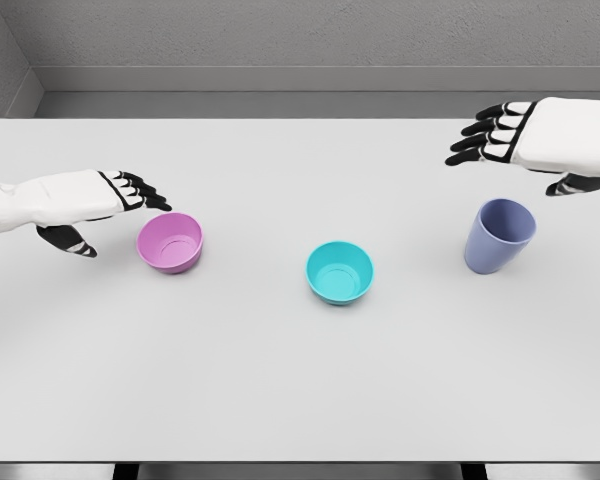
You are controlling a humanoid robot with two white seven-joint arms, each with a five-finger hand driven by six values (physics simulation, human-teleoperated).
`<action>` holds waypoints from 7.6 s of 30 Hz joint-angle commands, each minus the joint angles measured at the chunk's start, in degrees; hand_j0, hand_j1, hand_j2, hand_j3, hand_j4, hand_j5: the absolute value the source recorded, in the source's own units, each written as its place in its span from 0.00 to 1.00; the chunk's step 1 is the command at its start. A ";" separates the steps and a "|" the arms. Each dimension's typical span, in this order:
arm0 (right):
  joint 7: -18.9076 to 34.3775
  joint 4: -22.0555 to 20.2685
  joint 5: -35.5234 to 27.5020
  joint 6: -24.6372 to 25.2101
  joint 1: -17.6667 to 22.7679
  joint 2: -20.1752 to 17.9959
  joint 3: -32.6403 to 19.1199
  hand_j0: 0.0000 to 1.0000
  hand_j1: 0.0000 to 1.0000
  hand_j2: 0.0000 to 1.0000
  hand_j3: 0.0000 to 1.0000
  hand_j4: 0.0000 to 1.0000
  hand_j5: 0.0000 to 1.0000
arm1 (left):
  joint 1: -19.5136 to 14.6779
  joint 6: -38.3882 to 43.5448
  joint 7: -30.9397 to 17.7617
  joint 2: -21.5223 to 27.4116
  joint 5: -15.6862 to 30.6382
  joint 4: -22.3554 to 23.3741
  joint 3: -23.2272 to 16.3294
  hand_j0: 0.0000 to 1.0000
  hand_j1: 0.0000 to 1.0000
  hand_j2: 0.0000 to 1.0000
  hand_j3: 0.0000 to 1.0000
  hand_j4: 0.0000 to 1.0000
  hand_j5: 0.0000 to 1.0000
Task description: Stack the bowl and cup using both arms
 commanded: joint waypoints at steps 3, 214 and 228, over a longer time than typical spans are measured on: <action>-0.03 0.17 -0.14 0.16 0.00 -0.23 0.08 1.00 1.00 1.00 1.00 1.00 1.00 | 0.00 0.12 -0.01 0.11 0.32 0.00 -0.03 1.00 1.00 1.00 1.00 1.00 1.00; -0.03 15.90 5.66 0.16 1.41 6.80 11.41 1.00 1.00 1.00 1.00 1.00 1.00 | -17.31 0.12 -5.63 -32.59 -11.81 0.70 -18.31 1.00 1.00 1.00 1.00 1.00 1.00; -0.03 15.90 6.19 0.16 1.32 6.89 11.85 1.00 1.00 1.00 1.00 1.00 1.00 | -21.09 0.12 -5.37 -10.44 1.64 -0.97 -14.97 1.00 1.00 1.00 1.00 1.00 1.00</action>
